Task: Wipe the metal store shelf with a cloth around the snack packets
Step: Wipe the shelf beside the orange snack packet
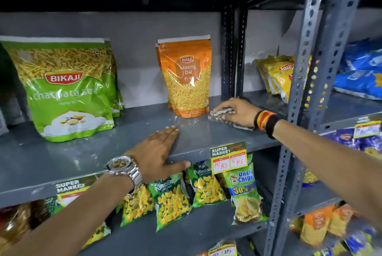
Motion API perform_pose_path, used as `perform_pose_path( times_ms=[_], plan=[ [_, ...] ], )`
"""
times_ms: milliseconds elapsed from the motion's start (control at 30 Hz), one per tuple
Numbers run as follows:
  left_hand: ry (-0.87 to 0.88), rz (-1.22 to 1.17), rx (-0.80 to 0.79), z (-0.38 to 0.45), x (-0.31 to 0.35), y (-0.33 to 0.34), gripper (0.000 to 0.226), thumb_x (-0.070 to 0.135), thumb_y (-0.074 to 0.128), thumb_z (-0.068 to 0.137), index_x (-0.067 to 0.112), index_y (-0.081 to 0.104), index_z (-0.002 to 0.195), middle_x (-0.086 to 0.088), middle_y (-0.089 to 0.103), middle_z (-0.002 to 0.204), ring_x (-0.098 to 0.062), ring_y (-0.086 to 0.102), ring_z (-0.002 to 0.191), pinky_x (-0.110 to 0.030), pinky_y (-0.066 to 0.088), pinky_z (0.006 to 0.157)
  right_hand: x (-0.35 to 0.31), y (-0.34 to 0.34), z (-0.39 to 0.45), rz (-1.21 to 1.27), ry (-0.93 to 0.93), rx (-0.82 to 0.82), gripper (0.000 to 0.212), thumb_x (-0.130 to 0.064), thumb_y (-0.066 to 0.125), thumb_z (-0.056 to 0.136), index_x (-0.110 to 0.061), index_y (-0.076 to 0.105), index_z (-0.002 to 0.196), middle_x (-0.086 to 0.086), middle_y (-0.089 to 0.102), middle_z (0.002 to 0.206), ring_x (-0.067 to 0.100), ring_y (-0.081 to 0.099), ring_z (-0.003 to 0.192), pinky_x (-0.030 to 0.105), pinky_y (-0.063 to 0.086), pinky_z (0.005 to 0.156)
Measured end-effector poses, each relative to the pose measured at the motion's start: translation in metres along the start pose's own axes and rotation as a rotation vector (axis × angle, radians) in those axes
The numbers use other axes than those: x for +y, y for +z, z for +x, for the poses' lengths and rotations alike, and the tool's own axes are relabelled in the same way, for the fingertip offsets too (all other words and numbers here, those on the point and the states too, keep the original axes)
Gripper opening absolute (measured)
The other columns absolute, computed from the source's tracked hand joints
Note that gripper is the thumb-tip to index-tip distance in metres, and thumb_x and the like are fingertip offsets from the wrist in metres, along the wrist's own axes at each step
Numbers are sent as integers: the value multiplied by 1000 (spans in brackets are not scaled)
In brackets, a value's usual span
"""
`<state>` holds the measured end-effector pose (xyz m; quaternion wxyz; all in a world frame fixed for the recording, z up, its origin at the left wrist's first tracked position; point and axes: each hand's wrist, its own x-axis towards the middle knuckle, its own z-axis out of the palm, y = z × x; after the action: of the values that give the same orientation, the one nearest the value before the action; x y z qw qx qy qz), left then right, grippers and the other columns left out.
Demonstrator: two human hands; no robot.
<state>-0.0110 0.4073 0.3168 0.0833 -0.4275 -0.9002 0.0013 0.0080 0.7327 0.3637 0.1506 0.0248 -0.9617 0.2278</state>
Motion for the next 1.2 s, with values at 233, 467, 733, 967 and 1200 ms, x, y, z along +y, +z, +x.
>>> perform_pose_path(
  times_ms=[233,467,733,967,1200],
  plan=[
    [6,29,-21,-6,-3,-10,110,87,30,88,12,6,165,-8,8,175,-22,15,160,-37,13,129,-23,8,-9,65,247,203,30,-1,59,91,-18,74,112,7,72,118,25,65,112,31,52,96],
    [-25,45,8,-84,-60,-22,137,104,1,62,16,12,166,-4,12,174,-20,20,159,-37,18,129,-112,34,-76,113,38,-57,32,-10,63,92,-29,69,118,-9,63,118,16,62,107,18,50,84],
    [-26,48,60,-121,-95,-17,113,87,19,78,14,22,164,-6,26,171,-22,29,156,-36,27,126,-112,-12,-81,118,305,210,32,8,58,90,-3,69,117,16,66,125,32,58,120,22,48,93],
    [-52,66,85,-120,-93,-12,103,81,23,85,15,20,164,-5,25,172,-23,32,154,-34,26,125,-95,28,-66,30,338,232,30,2,54,92,-14,72,111,11,71,117,21,62,98,29,52,86],
    [-27,84,77,-125,-86,-21,88,67,41,99,11,22,164,-10,26,171,-25,32,154,-34,25,124,-213,73,-115,271,-50,-63,30,-5,62,93,-17,67,120,-19,65,103,-11,60,87,6,46,80]
  ],
)
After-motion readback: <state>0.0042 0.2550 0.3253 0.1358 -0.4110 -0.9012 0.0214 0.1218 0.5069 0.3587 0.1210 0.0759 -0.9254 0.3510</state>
